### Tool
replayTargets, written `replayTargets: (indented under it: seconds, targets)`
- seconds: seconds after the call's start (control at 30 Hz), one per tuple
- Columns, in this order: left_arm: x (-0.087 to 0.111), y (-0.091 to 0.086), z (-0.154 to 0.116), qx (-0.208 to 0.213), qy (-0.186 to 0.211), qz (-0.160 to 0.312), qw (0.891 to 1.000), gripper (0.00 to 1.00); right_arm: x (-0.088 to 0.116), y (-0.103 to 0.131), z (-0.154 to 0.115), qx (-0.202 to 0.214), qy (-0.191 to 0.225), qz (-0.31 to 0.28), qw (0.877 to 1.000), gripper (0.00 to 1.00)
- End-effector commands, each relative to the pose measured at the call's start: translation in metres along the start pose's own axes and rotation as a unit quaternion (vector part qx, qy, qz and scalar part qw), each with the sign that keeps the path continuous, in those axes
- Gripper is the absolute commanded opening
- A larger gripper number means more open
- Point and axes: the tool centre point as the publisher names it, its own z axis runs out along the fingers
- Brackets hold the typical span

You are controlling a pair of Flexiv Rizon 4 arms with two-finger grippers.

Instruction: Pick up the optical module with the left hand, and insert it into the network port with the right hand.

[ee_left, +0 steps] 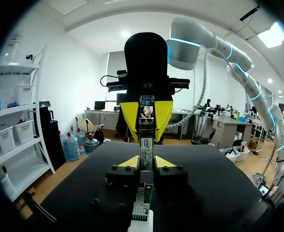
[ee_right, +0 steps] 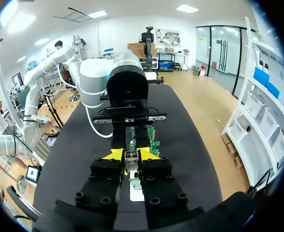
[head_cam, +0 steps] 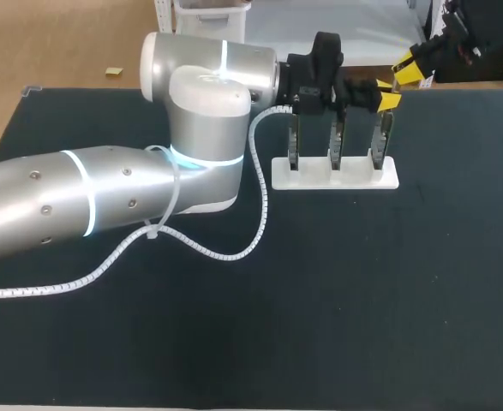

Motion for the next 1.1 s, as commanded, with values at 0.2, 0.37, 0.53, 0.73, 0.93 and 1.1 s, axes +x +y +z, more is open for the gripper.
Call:
replayTargets:
  seconds: [0.2,0.37,0.53,0.73,0.93,1.1]
  targets:
    - [-0.001,0.002,0.001,0.001,0.001,0.0,1.0,1.0,0.0,0.003,0.001,0.003,-0.006,0.001,1.0,0.0]
    - [-0.001,0.001,-0.001,0.0,0.004,0.004,1.0,1.0,0.0,0.002,0.001,0.004,-0.007,0.001,1.0,0.0]
    - [-0.002,-0.001,-0.006,-0.002,0.032,0.013,0.999,1.0,0.0,0.002,0.001,0.005,-0.008,0.001,1.0,0.0]
    - [0.002,-0.003,-0.015,-0.015,0.083,0.016,0.996,1.0,0.0,0.001,0.0,0.007,-0.008,0.001,1.0,0.0]
    - [0.018,-0.002,-0.018,0.015,0.126,0.008,0.992,1.0,0.001,-0.001,-0.002,0.009,-0.007,0.001,1.0,0.0]
    - [0.022,0.0,-0.017,0.014,0.158,0.027,0.987,1.0,0.001,-0.002,-0.002,0.009,-0.006,0.0,1.0,0.0]
